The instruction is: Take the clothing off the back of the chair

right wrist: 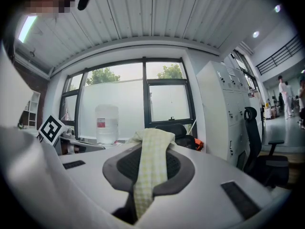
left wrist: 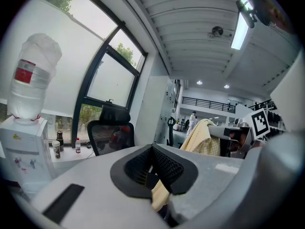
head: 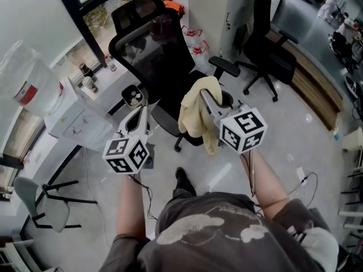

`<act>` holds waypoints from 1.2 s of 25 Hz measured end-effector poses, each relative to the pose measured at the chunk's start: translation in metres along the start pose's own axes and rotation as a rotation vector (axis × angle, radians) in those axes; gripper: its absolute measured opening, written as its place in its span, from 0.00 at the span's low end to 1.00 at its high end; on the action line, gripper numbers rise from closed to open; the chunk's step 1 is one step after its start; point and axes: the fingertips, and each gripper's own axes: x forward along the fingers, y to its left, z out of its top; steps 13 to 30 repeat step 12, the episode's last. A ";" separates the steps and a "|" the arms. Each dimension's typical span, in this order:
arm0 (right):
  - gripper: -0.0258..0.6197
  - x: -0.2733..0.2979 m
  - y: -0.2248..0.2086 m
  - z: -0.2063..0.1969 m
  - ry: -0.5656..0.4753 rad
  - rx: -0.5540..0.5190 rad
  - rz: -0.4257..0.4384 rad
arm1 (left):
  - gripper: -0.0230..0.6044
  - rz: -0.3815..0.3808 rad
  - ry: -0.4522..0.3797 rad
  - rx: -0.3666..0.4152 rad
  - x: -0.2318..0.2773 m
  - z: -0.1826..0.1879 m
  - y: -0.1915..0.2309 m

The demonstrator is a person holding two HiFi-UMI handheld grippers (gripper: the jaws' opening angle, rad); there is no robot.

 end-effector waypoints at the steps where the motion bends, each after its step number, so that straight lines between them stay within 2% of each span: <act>1: 0.09 -0.006 0.002 0.000 0.001 -0.002 0.002 | 0.04 0.000 -0.001 0.000 -0.004 -0.001 -0.004; 12: 0.09 -0.066 0.015 0.001 0.020 -0.011 0.021 | 0.03 -0.003 -0.003 0.002 -0.044 -0.014 -0.052; 30: 0.09 -0.066 0.015 0.001 0.020 -0.011 0.021 | 0.03 -0.003 -0.003 0.002 -0.044 -0.014 -0.052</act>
